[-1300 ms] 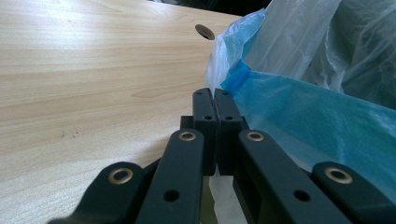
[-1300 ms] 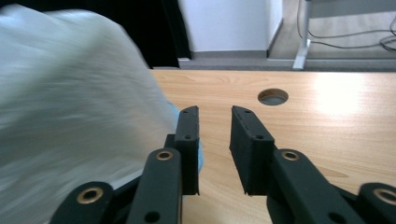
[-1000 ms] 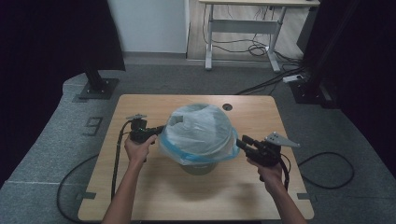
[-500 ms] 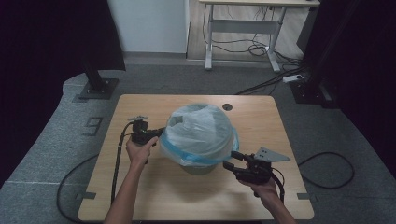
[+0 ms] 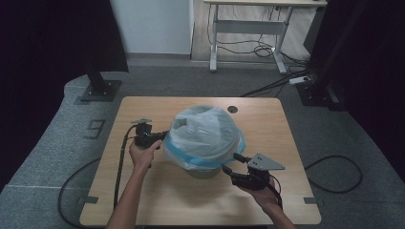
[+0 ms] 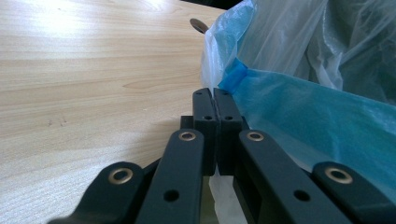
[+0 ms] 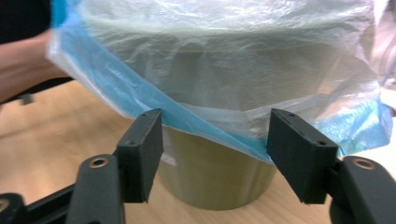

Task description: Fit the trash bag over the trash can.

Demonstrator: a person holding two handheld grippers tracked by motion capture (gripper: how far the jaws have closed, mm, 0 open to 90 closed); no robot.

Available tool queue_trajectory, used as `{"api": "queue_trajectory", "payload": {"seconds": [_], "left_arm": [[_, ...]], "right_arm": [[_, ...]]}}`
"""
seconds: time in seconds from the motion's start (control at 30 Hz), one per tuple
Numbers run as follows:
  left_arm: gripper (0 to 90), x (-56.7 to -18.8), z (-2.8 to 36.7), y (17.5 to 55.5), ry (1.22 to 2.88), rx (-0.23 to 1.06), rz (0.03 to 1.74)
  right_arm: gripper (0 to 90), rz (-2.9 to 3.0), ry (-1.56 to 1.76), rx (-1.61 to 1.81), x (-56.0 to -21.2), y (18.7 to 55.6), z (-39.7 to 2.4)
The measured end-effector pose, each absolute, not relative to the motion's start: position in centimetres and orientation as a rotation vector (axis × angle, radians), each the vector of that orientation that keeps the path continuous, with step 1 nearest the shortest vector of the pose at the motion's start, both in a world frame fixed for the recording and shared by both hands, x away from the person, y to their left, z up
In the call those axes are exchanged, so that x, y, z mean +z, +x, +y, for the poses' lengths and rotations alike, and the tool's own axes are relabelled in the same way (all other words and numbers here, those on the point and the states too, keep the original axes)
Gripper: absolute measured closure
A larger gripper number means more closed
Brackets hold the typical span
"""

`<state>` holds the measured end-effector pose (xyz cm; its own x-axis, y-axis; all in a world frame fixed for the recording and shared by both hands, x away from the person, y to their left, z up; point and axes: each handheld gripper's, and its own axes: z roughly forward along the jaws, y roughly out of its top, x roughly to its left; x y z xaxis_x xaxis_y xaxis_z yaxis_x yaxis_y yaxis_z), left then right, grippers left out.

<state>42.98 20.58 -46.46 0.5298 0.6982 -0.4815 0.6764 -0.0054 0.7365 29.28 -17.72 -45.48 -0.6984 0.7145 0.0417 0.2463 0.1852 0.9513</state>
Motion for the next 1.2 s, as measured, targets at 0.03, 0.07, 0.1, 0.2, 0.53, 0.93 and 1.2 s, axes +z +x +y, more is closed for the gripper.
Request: {"api": "queue_trajectory", "payload": {"seconds": [0.03, 0.07, 0.1, 0.2, 0.53, 0.93, 1.2], "left_arm": [[89.8, -46.5, 20.6, 43.0, 1.705, 0.025, 1.166], [89.8, -46.5, 20.6, 43.0, 1.708, 0.024, 1.165], [89.8, -46.5, 20.6, 43.0, 1.709, 0.023, 1.166], [89.8, -46.5, 20.5, 43.0, 1.707, 0.019, 1.165], [89.8, -46.5, 20.4, 43.0, 1.708, 0.016, 1.161], [89.8, -46.6, 20.4, 43.0, 1.707, 0.016, 1.162], [89.8, -46.9, 20.3, 43.0, 1.705, 0.009, 1.167]], "right_arm": [[37.8, 2.048, 0.9, 1.521, -45.5, 29.3, -17.6], [39.6, 2.044, 0.897, 1.517, -45.5, 29.3, -17.5], [41.7, 2.037, 0.893, 1.502, -45.5, 29.2, -17.4], [49.0, 2.031, 0.914, 1.471, -45.7, 29.3, -17.0], [75.2, 2.033, 0.92, 1.479, -46.1, 29.6, -16.3], [88.9, 2.078, 0.92, 1.551, -47.0, 30.0, -17.3], [89.0, 2.105, 0.965, 1.552, -49.1, 30.5, -18.4]]}}
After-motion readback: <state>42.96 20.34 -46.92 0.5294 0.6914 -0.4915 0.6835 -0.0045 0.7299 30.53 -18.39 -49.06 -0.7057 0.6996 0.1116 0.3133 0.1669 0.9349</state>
